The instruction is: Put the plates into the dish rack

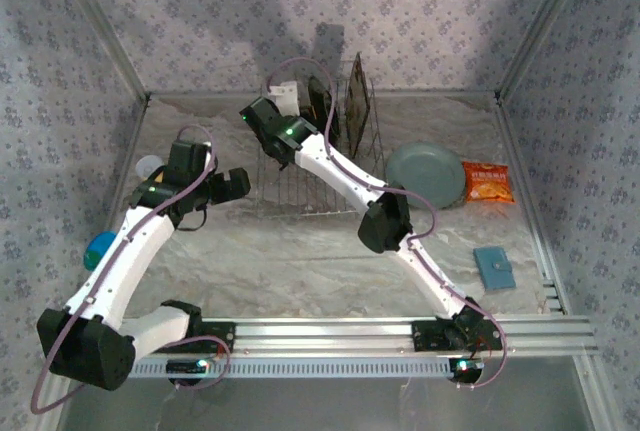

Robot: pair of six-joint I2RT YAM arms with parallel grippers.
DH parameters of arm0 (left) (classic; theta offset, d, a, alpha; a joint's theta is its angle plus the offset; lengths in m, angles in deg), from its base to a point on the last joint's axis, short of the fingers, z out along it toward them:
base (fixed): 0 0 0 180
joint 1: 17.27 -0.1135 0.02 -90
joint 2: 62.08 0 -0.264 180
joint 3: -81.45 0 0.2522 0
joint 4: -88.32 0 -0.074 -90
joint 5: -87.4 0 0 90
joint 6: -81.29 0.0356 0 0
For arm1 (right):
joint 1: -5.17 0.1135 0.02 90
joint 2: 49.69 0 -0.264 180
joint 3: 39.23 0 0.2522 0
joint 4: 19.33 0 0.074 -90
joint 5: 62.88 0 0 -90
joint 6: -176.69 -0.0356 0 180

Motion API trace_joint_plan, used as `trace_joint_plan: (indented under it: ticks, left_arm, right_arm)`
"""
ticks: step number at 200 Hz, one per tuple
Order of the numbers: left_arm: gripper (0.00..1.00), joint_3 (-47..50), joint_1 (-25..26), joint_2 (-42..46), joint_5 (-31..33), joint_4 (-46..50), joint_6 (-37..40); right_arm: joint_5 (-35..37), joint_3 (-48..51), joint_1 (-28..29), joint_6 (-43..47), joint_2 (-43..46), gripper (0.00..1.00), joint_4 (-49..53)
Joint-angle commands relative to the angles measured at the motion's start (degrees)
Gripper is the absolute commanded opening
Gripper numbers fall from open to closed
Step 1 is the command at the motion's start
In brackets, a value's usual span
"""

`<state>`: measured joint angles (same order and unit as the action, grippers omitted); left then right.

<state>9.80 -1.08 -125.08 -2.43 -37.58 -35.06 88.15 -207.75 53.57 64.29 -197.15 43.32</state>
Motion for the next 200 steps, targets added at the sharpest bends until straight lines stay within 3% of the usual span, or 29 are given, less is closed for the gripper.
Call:
trace_joint_plan:
  ticks: [1,104,200]
  left_arm:
    - [0.99,0.31,-0.56,0.52,-1.39,-0.71,1.12]
    - [0.99,0.94,-0.80,1.43,-1.81,0.17,-1.29]
    - [0.99,2.43,-0.80,4.29,-2.63,1.61,-3.53]
  right_arm:
    - [3.84,-2.74,-0.97,-1.85,-0.11,0.00,-1.86]
    - [-1.53,0.98,0.19,-5.58,-1.34,0.00,-0.93]
    - [-2.94,2.71,0.60,-7.63,0.86,0.13,1.82]
